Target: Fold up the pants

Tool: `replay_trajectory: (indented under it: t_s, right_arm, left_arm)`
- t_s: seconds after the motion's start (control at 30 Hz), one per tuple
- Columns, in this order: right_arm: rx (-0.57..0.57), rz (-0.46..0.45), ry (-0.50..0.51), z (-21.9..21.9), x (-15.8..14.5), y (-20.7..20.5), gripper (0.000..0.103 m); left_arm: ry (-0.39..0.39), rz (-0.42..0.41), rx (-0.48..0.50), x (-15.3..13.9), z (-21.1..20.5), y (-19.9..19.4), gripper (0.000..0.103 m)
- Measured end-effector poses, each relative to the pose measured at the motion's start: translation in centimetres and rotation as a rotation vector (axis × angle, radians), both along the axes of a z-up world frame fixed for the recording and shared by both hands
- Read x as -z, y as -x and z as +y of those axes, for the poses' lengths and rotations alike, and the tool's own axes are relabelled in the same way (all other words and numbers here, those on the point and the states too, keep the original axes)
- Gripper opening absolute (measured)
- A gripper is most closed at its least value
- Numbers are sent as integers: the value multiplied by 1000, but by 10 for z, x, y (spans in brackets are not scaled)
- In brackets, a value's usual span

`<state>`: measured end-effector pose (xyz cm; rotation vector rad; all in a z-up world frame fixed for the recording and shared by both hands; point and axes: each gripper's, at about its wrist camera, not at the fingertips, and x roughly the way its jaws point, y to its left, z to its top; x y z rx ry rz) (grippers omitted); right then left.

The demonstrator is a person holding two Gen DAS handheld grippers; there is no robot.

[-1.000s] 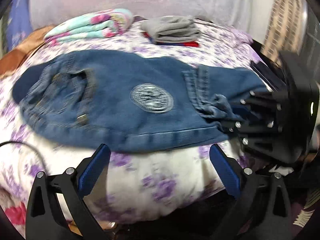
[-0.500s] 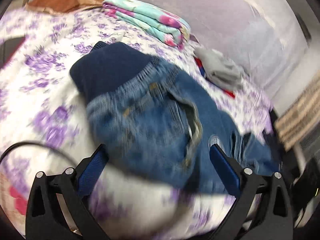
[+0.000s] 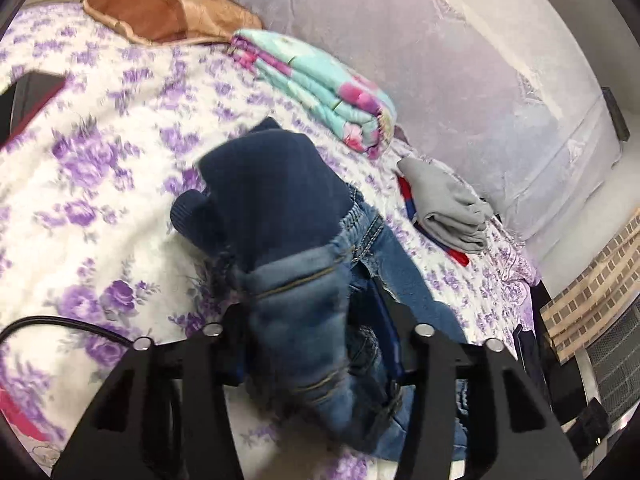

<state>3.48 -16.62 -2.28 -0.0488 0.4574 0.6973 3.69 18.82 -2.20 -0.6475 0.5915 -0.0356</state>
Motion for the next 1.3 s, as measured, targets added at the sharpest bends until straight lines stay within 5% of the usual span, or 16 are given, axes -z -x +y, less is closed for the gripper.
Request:
replay_trajectory:
  t_s: [0.23, 0.3, 0.37, 0.47, 0.53, 0.67, 0.73, 0.83, 0.93, 1.03, 1.07, 1.1, 1.17, 1.3]
  right_arm:
    - [47, -11, -101, -32, 4, -4, 69]
    - [49, 0, -130, -40, 4, -5, 69]
    - [48, -10, -143, -44, 1, -3, 69]
    - [50, -32, -152, -52, -3, -1, 69]
    - [58, -39, -162, -60, -3, 1, 69]
    - [93, -33, -187, -76, -2, -2, 69]
    - [117, -29, -203, -85, -1, -3, 69]
    - [160, -10, -237, -99, -1, -8, 69]
    - [197, 10, -269, -112, -2, -14, 69]
    - [234, 25, -294, -124, -3, -18, 69]
    - [242, 31, -301, -127, -4, -19, 70]
    - [244, 40, -308, -130, -3, -19, 71]
    - [242, 75, -336, -137, -2, -21, 71]
    - [169, 136, -421, -153, -4, -17, 82]
  left_arm:
    - [-234, -47, 13, -36, -38, 9, 33]
    - [-196, 18, 31, -28, -32, -4, 54]
    - [-60, 107, 27, -3, -14, -20, 74]
    - [33, 161, 3, 24, -1, -29, 77]
    - [11, 145, 1, 19, -7, -30, 75]
    - [-16, 84, -39, -2, -10, -19, 41]
    - [-90, 39, -39, -23, -22, -8, 35]
    - [-398, -66, 12, -70, -82, 13, 34]
    - [-691, -177, 136, -101, -163, 33, 34]
    - [-928, -233, 334, -98, -258, 45, 38]
    - [-970, -235, 391, -90, -282, 46, 48]
    - [-1004, -237, 453, -80, -304, 46, 71]
    - [-1029, -227, 637, -46, -347, 46, 98]
    - [-1046, -182, 719, -11, -368, 43, 99]
